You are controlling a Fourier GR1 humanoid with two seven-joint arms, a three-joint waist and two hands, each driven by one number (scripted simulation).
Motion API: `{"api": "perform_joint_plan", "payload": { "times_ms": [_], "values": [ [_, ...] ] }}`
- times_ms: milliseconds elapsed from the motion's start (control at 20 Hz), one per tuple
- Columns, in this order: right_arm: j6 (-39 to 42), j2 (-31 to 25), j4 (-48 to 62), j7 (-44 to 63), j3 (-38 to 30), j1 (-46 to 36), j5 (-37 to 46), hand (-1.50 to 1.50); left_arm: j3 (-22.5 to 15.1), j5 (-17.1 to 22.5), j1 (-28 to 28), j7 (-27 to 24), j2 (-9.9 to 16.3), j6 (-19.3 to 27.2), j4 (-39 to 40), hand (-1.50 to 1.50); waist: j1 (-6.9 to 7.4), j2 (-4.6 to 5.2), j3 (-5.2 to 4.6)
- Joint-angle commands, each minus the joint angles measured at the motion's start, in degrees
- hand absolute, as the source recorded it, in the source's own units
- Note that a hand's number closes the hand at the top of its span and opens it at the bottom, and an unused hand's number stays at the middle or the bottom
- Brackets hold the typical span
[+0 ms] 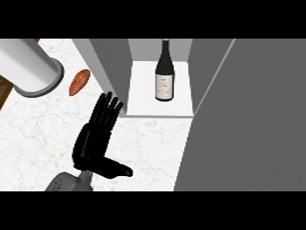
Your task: Pick up the wine, place it into the cabinet and close the cabinet
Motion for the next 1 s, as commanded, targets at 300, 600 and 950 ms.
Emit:
{"api": "perform_joint_plan", "payload": {
  "times_ms": [300, 600, 950],
  "values": [
    [12.2, -6.7, -11.0, 0.5, 11.1, 2.8, -2.1, 1.5, 6.5, 1.6, 5.6, -2.2, 8.3, -4.1, -5.3, -1.5, -0.73, -0.24, 0.03],
    [13.5, -5.6, -12.5, 3.2, 12.3, 0.0, -2.7, 1.5, 9.9, 3.1, 10.5, -2.1, 12.8, -6.9, -8.4, -1.5, -0.15, 0.11, -0.06],
    [13.7, -2.1, -12.5, 7.9, 14.2, -6.0, -1.4, 1.5, 15.7, 7.8, 10.7, 0.3, 17.2, -11.2, -8.3, -1.5, 0.19, 0.41, -0.22]
  ]
}}
